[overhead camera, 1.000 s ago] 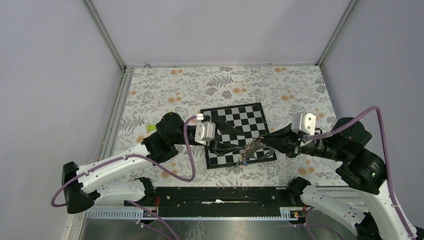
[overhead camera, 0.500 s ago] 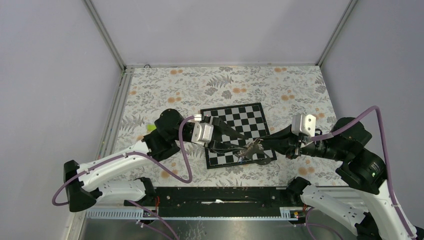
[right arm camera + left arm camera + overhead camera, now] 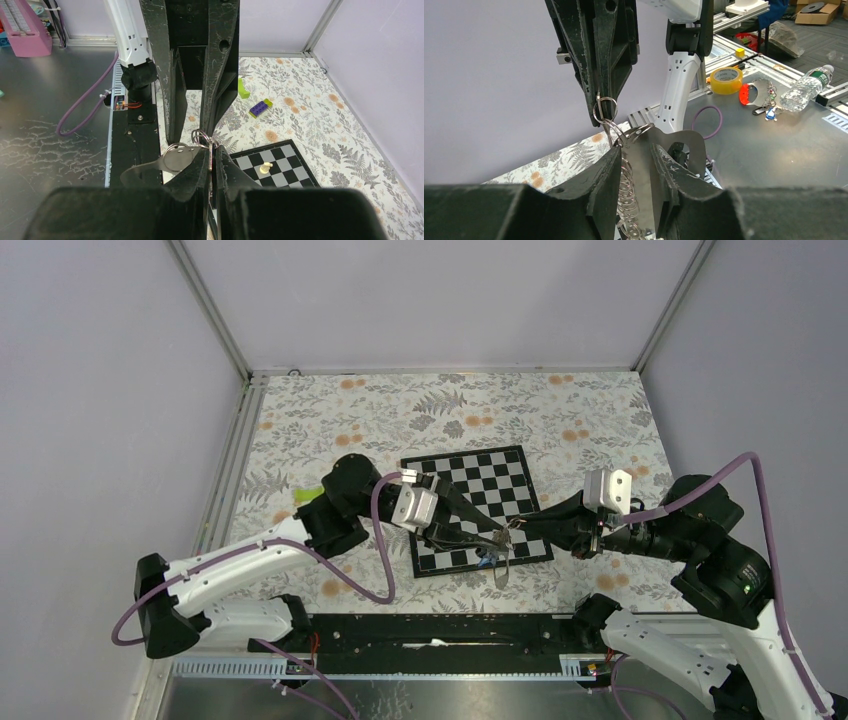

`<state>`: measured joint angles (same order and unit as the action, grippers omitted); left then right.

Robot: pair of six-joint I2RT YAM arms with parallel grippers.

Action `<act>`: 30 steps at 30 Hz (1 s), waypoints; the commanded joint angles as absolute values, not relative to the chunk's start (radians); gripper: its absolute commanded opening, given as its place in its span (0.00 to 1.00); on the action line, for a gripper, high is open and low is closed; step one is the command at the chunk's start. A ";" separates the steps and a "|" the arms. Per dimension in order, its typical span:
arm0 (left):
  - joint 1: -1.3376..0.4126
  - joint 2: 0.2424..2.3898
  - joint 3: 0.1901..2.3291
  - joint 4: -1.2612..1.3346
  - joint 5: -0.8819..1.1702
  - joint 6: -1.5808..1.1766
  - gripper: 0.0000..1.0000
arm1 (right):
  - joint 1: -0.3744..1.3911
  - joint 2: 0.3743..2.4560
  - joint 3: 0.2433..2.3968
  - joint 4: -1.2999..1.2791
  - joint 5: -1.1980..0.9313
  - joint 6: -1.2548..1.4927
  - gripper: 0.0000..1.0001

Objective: Remove the keys from the keyring
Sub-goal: Remove the key from the keyring.

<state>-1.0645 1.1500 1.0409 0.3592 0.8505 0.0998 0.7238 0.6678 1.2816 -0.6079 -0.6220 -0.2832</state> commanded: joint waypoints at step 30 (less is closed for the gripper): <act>-1.063 1.182 1.103 0.462 0.860 0.062 0.28 | 0.726 0.673 1.294 -0.590 -0.664 -0.272 0.00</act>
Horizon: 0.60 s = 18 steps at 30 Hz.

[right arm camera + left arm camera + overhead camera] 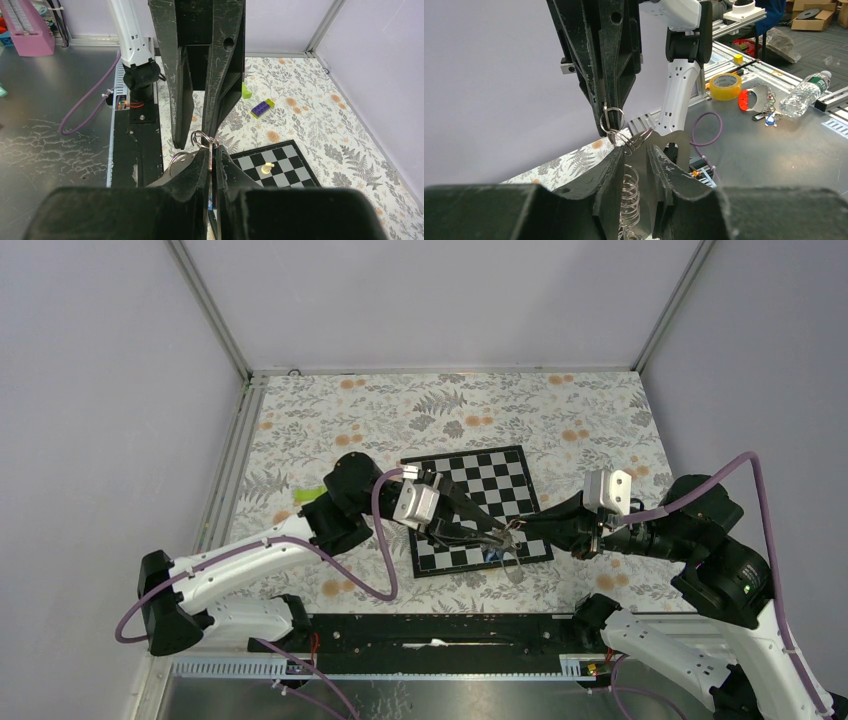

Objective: Remove the keys from the keyring
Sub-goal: Remove the key from the keyring.

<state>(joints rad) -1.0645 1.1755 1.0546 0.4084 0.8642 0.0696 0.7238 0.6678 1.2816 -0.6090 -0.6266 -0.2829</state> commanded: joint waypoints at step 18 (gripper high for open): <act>-1.063 1.206 1.166 0.370 0.849 0.058 0.00 | 0.726 0.679 1.313 -0.645 -0.609 -0.324 0.00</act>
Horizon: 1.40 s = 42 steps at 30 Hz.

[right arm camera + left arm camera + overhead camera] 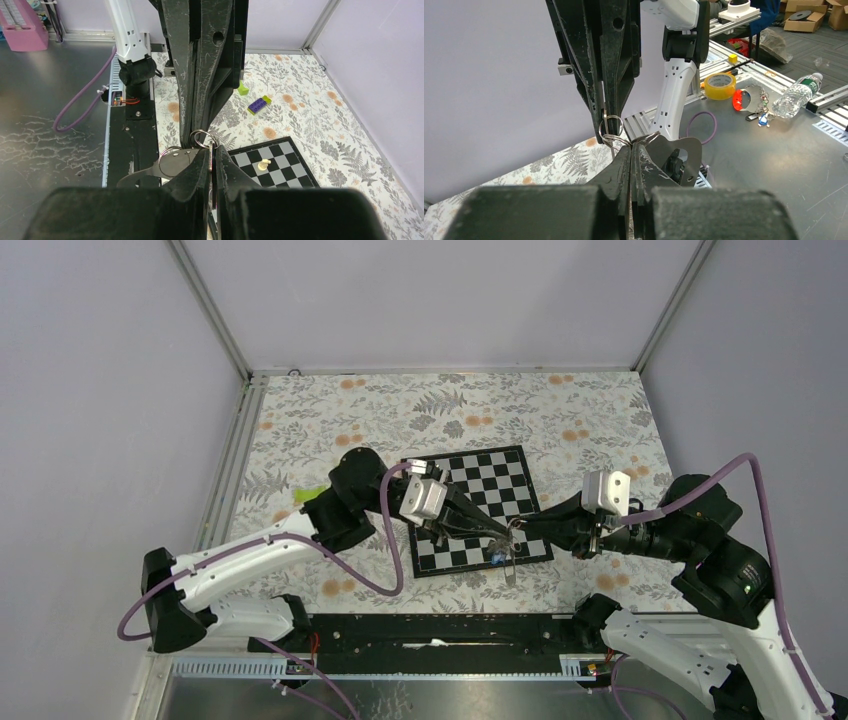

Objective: Remove the keys from the keyring
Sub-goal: Remove the key from the keyring.

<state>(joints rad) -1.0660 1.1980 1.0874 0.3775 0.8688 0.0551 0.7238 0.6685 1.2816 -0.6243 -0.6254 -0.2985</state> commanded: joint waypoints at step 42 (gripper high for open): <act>-1.031 1.413 1.613 -0.462 0.649 0.155 0.00 | 0.726 0.770 1.459 -0.828 -0.652 -0.401 0.00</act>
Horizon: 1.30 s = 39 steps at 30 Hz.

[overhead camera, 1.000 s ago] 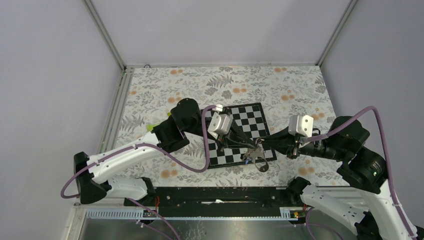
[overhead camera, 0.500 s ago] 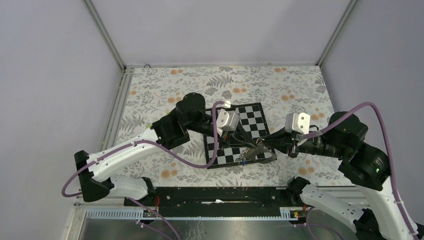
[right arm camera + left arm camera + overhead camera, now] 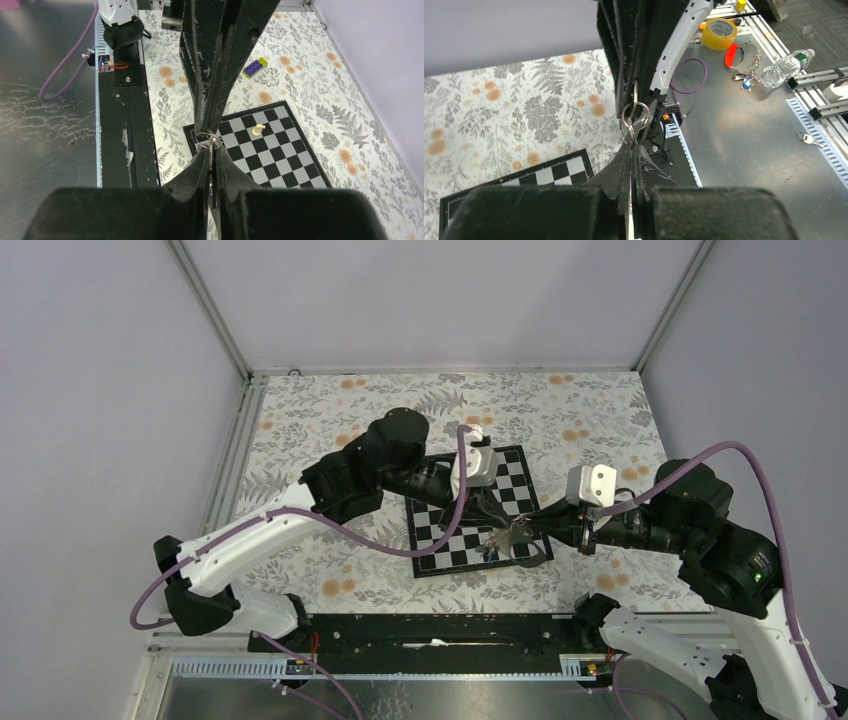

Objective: Remove the keys from the keyring
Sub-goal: Remove the key from the keyring.

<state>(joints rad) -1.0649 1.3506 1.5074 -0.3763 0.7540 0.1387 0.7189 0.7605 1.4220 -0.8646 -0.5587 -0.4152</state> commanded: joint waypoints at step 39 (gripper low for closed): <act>-1.009 1.034 1.264 -0.017 0.173 0.213 0.46 | 0.725 0.821 1.397 -0.699 -0.602 -0.167 0.00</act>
